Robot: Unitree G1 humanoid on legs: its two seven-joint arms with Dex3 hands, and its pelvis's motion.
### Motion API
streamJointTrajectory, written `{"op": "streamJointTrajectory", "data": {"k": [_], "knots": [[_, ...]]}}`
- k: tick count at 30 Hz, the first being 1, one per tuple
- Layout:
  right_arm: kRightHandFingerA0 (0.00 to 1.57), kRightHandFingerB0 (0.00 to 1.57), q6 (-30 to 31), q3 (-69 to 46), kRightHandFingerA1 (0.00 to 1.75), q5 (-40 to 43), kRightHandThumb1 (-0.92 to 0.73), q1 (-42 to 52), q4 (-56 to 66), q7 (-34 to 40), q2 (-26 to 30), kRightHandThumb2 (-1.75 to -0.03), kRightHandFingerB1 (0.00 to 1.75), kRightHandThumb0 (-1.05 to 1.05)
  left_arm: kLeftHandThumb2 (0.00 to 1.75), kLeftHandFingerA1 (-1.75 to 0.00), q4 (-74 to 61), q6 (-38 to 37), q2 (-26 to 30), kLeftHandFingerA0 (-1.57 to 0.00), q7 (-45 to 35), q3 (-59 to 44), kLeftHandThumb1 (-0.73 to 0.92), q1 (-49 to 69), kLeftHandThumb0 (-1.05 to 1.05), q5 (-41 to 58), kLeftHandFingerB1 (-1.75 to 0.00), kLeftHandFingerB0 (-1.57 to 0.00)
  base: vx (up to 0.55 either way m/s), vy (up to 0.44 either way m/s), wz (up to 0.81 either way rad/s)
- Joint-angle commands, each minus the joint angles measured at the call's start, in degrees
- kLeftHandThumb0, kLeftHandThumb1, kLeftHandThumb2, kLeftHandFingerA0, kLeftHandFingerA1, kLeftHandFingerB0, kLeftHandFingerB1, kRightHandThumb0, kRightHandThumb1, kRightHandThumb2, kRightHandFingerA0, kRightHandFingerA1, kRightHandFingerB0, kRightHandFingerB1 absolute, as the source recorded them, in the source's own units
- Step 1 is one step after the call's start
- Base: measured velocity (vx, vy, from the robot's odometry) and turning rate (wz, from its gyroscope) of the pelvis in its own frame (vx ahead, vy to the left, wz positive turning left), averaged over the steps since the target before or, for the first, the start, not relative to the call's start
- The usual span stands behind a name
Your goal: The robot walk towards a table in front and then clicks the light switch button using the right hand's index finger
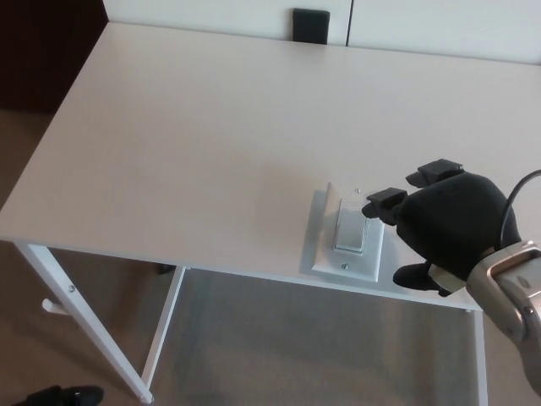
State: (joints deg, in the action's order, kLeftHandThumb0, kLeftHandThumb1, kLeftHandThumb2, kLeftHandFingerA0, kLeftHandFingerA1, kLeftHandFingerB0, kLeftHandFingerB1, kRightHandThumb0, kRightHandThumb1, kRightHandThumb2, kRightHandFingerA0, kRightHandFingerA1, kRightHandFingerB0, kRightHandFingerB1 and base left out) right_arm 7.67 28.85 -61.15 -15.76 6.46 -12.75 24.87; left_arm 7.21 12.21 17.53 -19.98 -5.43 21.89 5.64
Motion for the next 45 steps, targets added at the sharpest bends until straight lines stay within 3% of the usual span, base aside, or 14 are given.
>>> {"op": "streamJointTrajectory", "data": {"k": [1,30,31,32,45], "knots": [[0.34,0.49,-0.4,0.5,0.32,-2.4,-0.61,-0.6,-0.7,1.0,-0.3,-0.59,0.35,-0.72,0.83,-0.55,-0.1,-0.5,1.2,-0.44,0.1,0.1,0.49,-0.1,-0.40,-1.1,-0.48,-0.34,0.00,0.000,0.00],[0.32,0.48,-1.5,3.4,0.33,-5.7,-0.55,1.3,-0.5,0.9,-1.5,-0.62,0.37,-0.75,0.81,-0.54,0.1,-0.3,1.5,-0.42,-0.2,0.4,0.47,-0.6,-0.39,-1.6,-0.48,-0.34,0.00,0.000,0.00],[0.32,0.48,-1.5,3.6,0.33,-5.9,-0.56,1.4,-0.2,0.7,-1.5,-0.62,0.37,-0.75,0.59,-0.41,0.0,-0.5,1.7,-0.46,-0.4,0.5,0.64,-0.6,-0.34,-1.6,-0.37,-0.44,0.00,0.000,0.00],[0.32,0.48,-1.3,3.8,0.33,-6.3,-0.56,1.7,0.0,0.6,-1.5,-0.61,0.37,-0.75,0.81,-0.54,-0.1,-0.4,1.6,-0.42,-0.3,0.5,0.47,-0.6,-0.39,-1.6,-0.48,-0.35,0.00,0.000,0.00],[0.30,0.48,-1.8,4.7,0.32,-6.9,-0.56,3.3,-1.6,1.7,-1.7,-0.61,0.37,-0.73,0.81,-0.54,-0.3,-0.6,1.9,-0.41,-0.4,0.7,0.48,-0.8,-0.39,-1.9,-0.48,-0.35,0.00,0.000,0.00]]}}
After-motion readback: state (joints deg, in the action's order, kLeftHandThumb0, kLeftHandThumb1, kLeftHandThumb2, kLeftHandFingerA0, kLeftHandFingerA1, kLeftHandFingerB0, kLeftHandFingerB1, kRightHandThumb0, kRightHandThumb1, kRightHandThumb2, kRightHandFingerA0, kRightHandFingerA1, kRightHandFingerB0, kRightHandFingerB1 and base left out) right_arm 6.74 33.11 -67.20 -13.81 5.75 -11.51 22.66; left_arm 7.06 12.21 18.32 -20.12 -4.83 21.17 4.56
